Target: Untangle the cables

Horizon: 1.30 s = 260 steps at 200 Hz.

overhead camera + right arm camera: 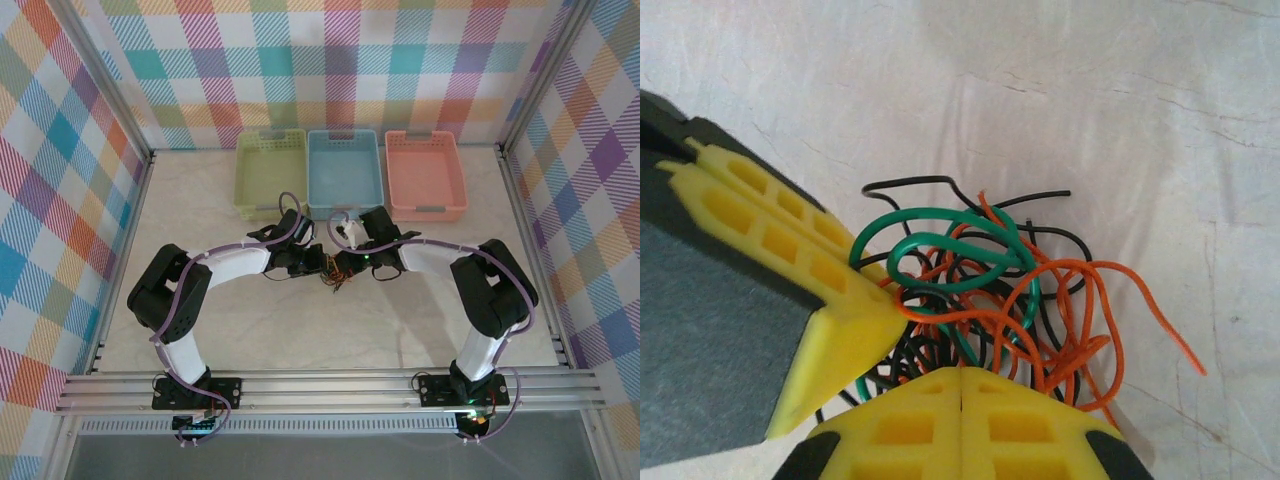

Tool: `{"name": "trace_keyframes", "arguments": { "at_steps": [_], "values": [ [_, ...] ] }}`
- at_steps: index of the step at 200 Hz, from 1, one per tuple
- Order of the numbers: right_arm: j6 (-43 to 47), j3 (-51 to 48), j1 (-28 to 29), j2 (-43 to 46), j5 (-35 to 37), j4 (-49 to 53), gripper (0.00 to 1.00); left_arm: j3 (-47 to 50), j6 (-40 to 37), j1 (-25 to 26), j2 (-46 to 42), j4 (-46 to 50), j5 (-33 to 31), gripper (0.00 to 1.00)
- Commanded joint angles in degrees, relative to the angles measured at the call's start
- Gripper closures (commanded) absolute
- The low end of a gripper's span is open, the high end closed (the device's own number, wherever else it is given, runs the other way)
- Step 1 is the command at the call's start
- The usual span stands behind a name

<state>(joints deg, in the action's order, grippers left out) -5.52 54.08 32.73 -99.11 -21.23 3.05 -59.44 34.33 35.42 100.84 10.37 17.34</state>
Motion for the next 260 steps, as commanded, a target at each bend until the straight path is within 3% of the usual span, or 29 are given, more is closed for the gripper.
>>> {"name": "trace_keyframes", "arguments": {
  "at_steps": [1,97,260],
  "values": [
    [-0.14,-2.49,0.1,3.82,1.78,-2.57,1.0,0.3,0.4,-0.8,-0.91,2.46,-1.96,0.9],
    [-5.34,-13.19,-3.89,14.49,8.8,-14.61,1.0,0.54,0.63,-0.79,-1.2,2.39,-2.09,0.9],
    [-17.06,-22.01,-10.17,21.92,25.42,-20.88,1.0,0.9,0.77,-0.79,-1.6,2.37,-2.62,0.9]
  ]
}}
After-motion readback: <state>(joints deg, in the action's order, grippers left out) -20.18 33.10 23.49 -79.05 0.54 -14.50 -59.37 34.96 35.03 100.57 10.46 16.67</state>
